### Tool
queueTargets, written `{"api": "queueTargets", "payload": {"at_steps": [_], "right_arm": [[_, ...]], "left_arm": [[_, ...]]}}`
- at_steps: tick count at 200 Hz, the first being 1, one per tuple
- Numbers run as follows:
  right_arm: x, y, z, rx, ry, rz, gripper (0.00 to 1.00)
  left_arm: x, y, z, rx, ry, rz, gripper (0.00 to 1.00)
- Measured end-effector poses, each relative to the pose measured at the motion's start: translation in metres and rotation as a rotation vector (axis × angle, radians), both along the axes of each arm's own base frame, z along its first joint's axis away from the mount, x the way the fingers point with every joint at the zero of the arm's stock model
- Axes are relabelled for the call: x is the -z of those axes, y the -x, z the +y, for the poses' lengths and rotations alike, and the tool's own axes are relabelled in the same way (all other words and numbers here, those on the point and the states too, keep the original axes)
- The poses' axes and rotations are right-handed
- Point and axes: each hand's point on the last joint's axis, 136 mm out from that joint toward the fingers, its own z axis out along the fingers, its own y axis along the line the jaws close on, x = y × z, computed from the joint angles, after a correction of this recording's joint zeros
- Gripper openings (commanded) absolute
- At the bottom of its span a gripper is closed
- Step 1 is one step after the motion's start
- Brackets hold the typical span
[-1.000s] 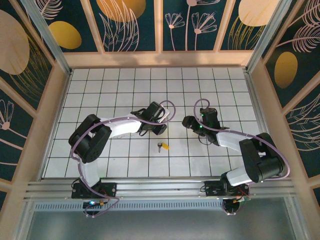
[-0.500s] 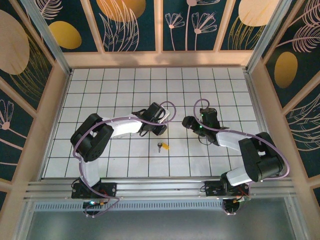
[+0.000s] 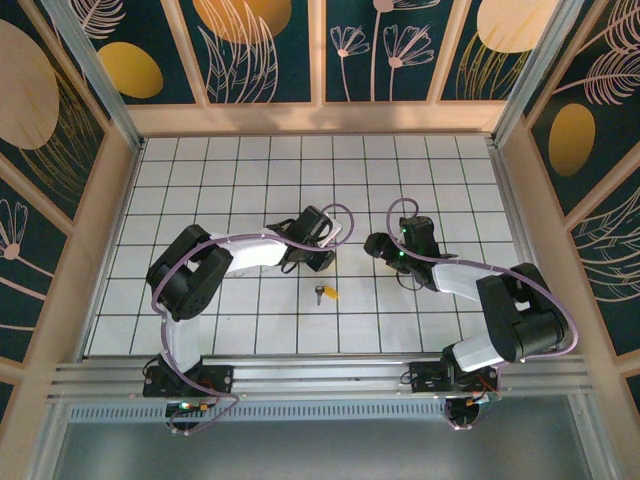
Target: Put the keys on the keyring
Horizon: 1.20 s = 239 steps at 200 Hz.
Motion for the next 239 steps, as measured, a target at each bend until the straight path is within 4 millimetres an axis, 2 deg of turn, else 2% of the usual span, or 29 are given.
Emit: {"api": "queueTargets", "payload": {"at_steps": [22, 125, 159, 209, 239], "right_arm": [[0.0, 0.0, 0.0, -0.001, 0.0, 0.0, 0.72], [0.0, 0.0, 0.001, -0.003, -0.002, 0.001, 0.69], [0.0, 0.001, 0.002, -0.011, -0.006, 0.001, 0.69], [-0.01, -0.006, 0.005, -0.018, -0.011, -0.025, 0.71], [-0.018, -0.009, 0.009, -0.043, -0.02, -0.051, 0.67]], "left_arm": [[0.0, -0.002, -0.001, -0.002, 0.002, -0.006, 0.39], [-0.003, -0.007, -0.003, -0.005, 0.001, -0.03, 0.06], [-0.004, -0.008, -0.003, -0.001, 0.003, -0.036, 0.0], [-0.008, -0.011, -0.004, 0.004, 0.0, -0.052, 0.0], [-0.02, -0.017, -0.006, 0.002, 0.006, -0.082, 0.0]]}}
